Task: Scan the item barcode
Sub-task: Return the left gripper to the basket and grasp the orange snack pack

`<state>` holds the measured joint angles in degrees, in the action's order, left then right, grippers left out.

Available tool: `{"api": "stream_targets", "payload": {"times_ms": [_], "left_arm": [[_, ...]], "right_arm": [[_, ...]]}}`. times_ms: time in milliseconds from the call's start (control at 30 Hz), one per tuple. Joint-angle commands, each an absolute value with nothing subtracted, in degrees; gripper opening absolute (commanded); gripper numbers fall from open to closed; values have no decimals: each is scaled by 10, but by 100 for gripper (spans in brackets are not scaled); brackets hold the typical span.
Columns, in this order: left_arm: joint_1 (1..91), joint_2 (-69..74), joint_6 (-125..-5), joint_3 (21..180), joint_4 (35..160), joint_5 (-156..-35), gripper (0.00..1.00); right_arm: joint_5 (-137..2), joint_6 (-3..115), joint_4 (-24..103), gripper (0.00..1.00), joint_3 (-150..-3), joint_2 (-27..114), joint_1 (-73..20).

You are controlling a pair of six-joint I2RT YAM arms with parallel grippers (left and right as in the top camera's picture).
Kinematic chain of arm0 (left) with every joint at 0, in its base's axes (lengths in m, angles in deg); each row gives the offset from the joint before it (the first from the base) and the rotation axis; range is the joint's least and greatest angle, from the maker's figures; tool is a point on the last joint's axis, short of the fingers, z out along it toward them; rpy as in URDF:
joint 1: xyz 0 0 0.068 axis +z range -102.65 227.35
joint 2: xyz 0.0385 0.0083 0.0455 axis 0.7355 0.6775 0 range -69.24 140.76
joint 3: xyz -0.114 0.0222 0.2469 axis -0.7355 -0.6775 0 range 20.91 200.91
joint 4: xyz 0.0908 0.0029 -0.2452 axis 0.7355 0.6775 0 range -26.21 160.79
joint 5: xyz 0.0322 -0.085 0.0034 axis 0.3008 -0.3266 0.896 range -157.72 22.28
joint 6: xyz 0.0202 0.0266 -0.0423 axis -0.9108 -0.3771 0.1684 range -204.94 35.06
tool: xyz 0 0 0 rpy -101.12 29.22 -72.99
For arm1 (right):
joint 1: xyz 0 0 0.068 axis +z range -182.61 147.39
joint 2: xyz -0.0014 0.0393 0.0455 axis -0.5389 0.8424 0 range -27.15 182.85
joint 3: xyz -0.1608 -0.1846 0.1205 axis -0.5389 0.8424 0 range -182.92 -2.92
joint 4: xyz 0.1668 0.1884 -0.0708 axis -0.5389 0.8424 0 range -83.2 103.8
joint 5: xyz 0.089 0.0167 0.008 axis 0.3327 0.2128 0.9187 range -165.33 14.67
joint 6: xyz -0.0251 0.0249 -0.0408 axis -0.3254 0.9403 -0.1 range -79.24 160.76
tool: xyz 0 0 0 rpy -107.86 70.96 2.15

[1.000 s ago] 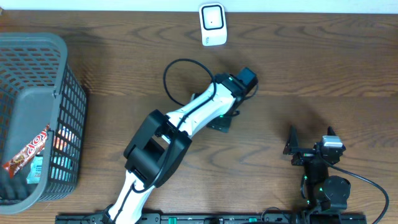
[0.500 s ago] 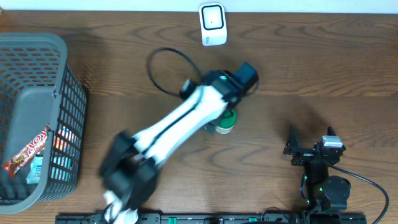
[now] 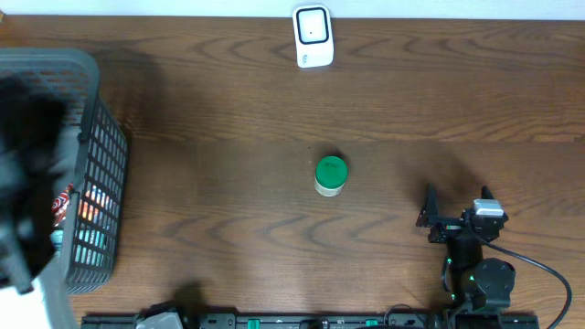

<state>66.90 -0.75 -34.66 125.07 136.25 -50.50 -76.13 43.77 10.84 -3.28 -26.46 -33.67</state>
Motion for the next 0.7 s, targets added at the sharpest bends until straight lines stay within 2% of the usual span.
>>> {"api": "stream_targets", "payload": {"times_ms": [0, 100, 200, 300, 500, 600, 667], "left_arm": [[829, 15, -400, 1247, 1399, -589, 100], [924, 64, -420, 1231, 1424, -658, 100], [951, 125, -420, 1220, 1436, -682, 100], [950, 179, -365, 1212, 1439, -681, 100], [921, 258, -144, 1173, 1434, -681, 100], [893, 292, -92, 1158, 1398, -708, 100], [878, 318, -102, 1156, 1367, -751, 100]], "right_arm": [[-757, 445, 111, 99, -32, -268, -340], [-757, 445, 111, 99, -32, -268, -340], [-757, 446, 111, 99, -32, -268, -340], [-757, 446, 111, 99, -32, -268, -340], [-757, 445, 111, 99, -32, -268, -340], [-757, 446, 111, 99, -32, -268, -340], [-757, 446, 111, 99, -32, -268, -340]]}}
